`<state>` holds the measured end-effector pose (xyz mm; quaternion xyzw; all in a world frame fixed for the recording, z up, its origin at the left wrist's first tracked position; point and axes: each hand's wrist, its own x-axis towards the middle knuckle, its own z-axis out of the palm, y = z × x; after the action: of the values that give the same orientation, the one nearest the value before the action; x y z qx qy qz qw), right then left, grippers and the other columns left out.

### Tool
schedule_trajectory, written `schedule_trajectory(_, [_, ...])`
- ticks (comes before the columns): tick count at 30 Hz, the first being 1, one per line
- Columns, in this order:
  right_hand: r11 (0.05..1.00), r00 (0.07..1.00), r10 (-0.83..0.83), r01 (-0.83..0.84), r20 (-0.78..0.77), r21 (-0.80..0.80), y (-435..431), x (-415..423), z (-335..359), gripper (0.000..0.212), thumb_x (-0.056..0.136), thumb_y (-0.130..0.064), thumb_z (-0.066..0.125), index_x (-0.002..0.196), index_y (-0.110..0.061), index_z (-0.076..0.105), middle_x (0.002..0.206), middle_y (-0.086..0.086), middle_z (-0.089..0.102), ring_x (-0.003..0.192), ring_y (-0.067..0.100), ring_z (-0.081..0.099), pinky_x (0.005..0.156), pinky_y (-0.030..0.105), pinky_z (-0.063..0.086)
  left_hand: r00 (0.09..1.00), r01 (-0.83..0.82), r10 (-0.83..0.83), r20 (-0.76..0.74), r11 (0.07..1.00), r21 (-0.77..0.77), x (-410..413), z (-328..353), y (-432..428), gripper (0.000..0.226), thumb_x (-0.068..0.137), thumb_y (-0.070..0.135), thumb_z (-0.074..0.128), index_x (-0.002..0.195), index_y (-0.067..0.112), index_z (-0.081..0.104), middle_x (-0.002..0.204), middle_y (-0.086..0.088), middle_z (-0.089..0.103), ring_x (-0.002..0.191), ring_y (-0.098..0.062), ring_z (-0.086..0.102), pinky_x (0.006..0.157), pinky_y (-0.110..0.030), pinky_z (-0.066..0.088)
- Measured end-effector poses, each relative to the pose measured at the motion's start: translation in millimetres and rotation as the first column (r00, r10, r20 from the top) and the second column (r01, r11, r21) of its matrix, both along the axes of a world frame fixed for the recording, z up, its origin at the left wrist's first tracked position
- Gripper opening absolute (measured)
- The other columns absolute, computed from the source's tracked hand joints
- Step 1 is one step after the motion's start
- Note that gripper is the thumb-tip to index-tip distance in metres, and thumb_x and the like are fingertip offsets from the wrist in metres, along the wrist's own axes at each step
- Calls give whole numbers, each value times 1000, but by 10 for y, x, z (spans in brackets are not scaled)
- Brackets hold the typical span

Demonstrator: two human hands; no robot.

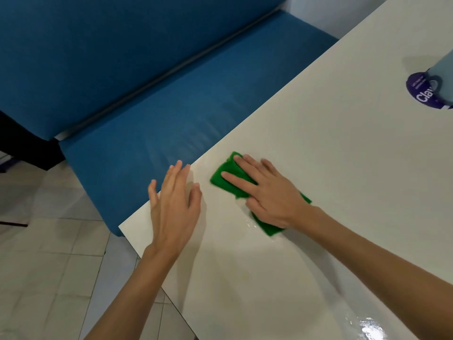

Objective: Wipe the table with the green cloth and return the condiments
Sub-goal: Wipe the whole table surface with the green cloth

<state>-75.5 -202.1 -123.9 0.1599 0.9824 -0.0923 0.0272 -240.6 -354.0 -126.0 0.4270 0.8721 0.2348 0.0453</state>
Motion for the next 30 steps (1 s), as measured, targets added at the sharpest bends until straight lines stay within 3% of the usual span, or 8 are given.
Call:
schedule_trajectory(4, [981, 981, -193, 193, -11, 27, 492, 142, 13, 69, 81, -37, 19, 150, -32, 25, 158, 9, 18, 145, 28, 17, 114, 50, 10, 995, -32, 19, -102, 991, -130, -79, -49, -222, 54, 99, 44, 26, 146, 19, 38, 153, -3, 36, 144, -20, 28, 115, -51, 11])
schedule_trajectory(7, [877, 877, -479, 480, -44, 31, 776, -176, 18, 65, 88, -40, 11, 151, -29, 20, 159, 12, 10, 146, 29, 8, 116, 49, 5, 997, -26, 18, -76, 993, -112, -82, -63, -241, 53, 100, 43, 25, 147, 21, 35, 151, -2, 40, 142, -20, 32, 114, -49, 15])
schedule_trajectory(10, [796, 796, -603, 605, -52, 26, 702, -633, -8, 53, 100, -38, 21, 152, -26, 18, 159, 16, 6, 146, 31, 3, 116, 49, 3, 998, -35, 31, -52, 996, -76, -82, -72, -215, 50, 100, 37, 27, 146, 20, 38, 148, -1, 44, 139, -19, 36, 115, -46, 17])
schedule_trajectory(16, [970, 967, -241, 243, -86, 12, -123, -832, -72, 51, 100, -39, 22, 150, -30, 25, 159, 15, 10, 146, 32, 9, 115, 49, 9, 997, -39, 34, -64, 996, -79, -97, -104, -263, 51, 99, 35, 26, 146, 20, 39, 148, 0, 45, 137, -17, 38, 113, -45, 21])
schedule_trajectory(21, [1000, 999, 12, -12, -35, 6, -94, -106, -41, 50, 97, -48, 16, 147, -43, 24, 160, 3, 13, 147, 22, 12, 115, 45, 5, 998, -25, 21, -63, 997, -77, -83, -86, -270, 51, 100, 35, 25, 147, 21, 38, 148, -1, 45, 137, -17, 39, 112, -43, 22])
schedule_trajectory(24, [969, 968, -243, 244, -67, 19, 442, 78, -13, 53, 94, -54, 18, 146, -46, 24, 160, 7, 7, 146, 28, 12, 115, 50, 6, 997, -23, 17, -75, 997, -72, -97, -85, -258, 50, 100, 34, 25, 146, 20, 39, 147, -1, 45, 136, -17, 40, 113, -44, 22])
schedule_trajectory(27, [811, 810, -582, 585, -74, 21, 816, -63, 0, 54, 98, -49, 23, 150, -36, 20, 161, 9, 1, 146, 33, 6, 116, 52, 6, 997, -25, 20, -81, 998, -65, -110, -93, -249, 50, 100, 34, 25, 146, 19, 40, 147, -1, 46, 136, -17, 41, 114, -44, 21])
schedule_trajectory(30, [721, 721, -689, 693, -74, 28, 731, -373, -26, 54, 100, -41, 25, 151, -28, 19, 160, 11, 4, 145, 37, 4, 116, 51, 6, 997, -27, 23, -73, 998, -53, -110, -99, -233, 50, 100, 32, 26, 145, 18, 41, 147, -2, 46, 136, -17, 40, 115, -46, 21])
